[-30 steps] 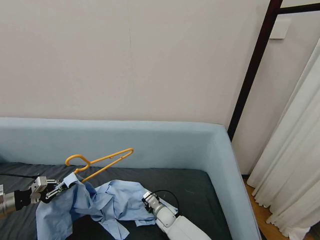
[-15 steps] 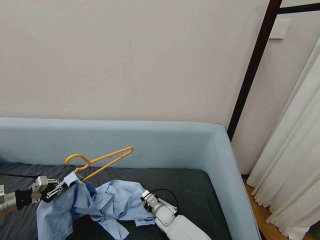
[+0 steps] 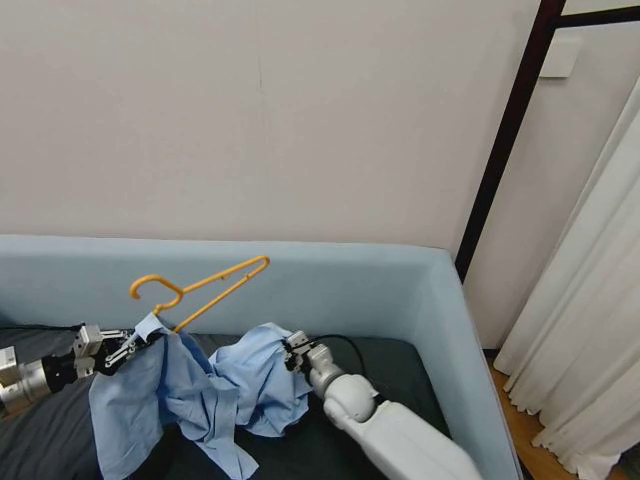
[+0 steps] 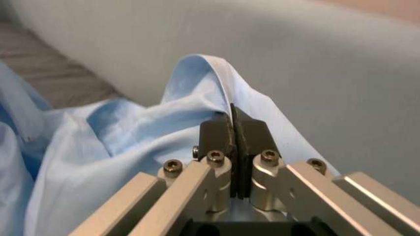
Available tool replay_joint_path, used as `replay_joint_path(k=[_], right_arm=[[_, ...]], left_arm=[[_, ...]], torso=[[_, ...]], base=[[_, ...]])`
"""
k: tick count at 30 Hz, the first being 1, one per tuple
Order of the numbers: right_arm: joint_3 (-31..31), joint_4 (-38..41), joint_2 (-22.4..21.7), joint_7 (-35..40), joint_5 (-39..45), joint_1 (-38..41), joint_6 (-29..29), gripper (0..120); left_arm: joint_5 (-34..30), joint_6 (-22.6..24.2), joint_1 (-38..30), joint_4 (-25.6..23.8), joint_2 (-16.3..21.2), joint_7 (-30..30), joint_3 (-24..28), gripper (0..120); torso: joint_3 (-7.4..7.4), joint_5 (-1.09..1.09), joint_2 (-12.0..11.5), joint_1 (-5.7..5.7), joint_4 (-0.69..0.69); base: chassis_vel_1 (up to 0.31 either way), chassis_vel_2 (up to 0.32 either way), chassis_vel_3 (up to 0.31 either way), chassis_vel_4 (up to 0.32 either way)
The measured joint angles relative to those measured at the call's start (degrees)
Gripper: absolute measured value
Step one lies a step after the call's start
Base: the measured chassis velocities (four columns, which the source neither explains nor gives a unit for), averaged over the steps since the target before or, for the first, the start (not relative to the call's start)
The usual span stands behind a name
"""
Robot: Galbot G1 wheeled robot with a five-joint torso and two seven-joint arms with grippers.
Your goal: Pick up the clothes from the sofa and hang them on the clothes hanger.
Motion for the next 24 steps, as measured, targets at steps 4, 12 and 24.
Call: replay_joint_path(k=[4, 12, 24], right_arm=[[1.9, 5.27, -3.22, 0.71, 2.15, 0.74, -0.72, 0], [7.5, 18.12, -9.92, 2.17, 3.64, -2.49, -3.76, 0], [16.07, 25.94, -21.01, 4.78, -5.5, -20.35, -8.74, 0]], left_arm=[[-1.99, 0.0, -1.24, -1.29, -0.58, -0.95, 0.04, 1], [-2.64, -0.14, -3.14, -5.66, -2.5, -2.23, 3.71, 1], [8.07, -1.29, -4.45, -4.4, -8.2, -0.97, 10.58, 1]], torso=[[0.0, 0.0, 0.0, 0.0, 0.05], [0.0, 0.01, 0.01, 0.0, 0.04], [-0.01, -0.02, 0.01, 0.0, 0.02]], base=[[0.0, 0.0, 0.0, 0.0], [0.0, 0.0, 0.0, 0.0], [0.0, 0.0, 0.0, 0.0]])
